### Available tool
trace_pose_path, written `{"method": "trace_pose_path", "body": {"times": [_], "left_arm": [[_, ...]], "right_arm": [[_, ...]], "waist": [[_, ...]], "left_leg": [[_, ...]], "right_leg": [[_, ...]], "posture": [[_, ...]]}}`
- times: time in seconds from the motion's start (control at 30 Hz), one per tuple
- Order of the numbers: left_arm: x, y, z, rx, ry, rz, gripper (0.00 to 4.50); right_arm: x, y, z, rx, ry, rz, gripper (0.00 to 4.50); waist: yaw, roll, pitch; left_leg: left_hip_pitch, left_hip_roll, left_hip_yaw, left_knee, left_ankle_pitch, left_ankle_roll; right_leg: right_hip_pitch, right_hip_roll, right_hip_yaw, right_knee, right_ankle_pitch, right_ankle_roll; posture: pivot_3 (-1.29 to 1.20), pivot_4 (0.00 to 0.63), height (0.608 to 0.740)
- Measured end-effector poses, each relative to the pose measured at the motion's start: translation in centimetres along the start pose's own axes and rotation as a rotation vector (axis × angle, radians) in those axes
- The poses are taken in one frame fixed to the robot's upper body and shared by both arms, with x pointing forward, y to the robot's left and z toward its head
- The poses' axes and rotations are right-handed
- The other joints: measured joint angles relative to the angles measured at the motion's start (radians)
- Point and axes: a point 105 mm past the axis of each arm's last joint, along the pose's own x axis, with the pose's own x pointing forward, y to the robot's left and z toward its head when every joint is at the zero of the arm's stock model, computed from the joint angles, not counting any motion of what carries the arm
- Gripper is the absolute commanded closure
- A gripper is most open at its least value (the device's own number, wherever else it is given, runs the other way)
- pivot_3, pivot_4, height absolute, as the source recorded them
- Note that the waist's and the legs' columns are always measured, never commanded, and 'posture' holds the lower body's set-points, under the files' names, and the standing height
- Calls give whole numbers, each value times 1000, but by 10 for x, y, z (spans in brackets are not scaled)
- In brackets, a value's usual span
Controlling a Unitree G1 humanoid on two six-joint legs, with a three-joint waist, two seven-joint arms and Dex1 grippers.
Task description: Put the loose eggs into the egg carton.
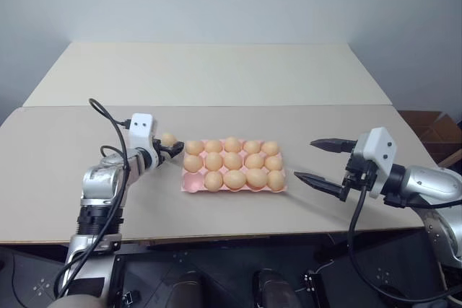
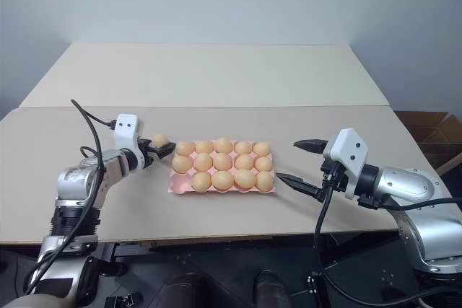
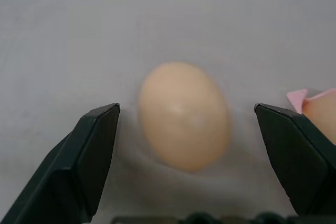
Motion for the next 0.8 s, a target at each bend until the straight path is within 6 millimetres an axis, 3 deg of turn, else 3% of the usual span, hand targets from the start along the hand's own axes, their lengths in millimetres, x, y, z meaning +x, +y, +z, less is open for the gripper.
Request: {"method": "trace_pose_path", "body": {"times": [0.07, 0.27, 0.53, 0.8], "left_arm": [[2, 1, 1, 1, 1, 8, 613], [5, -4, 4, 21, -23, -6, 2493], [-6, 8, 1, 86, -18, 25, 2493], [-56, 20, 15, 215, -101, -39, 2493]], "right_arm": [[0, 0, 1, -3, -2, 0, 0], [1, 1, 2, -8, -5, 3, 0], [3, -2, 8, -25, -18, -1, 0], [2, 0, 3, -7, -7, -12, 0]], "waist": [[0, 0, 0], [1, 0, 0], [-6, 0, 0], [-6, 0, 0]], "left_leg": [[0, 0, 0, 0, 0, 0], [0, 0, 0, 0, 0, 0], [0, 0, -1, -1, 0, 0], [0, 1, 0, -1, 0, 0]], "right_leg": [[0, 0, 0, 0, 0, 0], [0, 0, 0, 0, 0, 0], [0, 0, 0, 0, 0, 0], [-1, -1, 0, 0, 0, 0]], "posture": [[0, 150, 740], [0, 150, 740], [0, 150, 740], [0, 150, 740]]}}
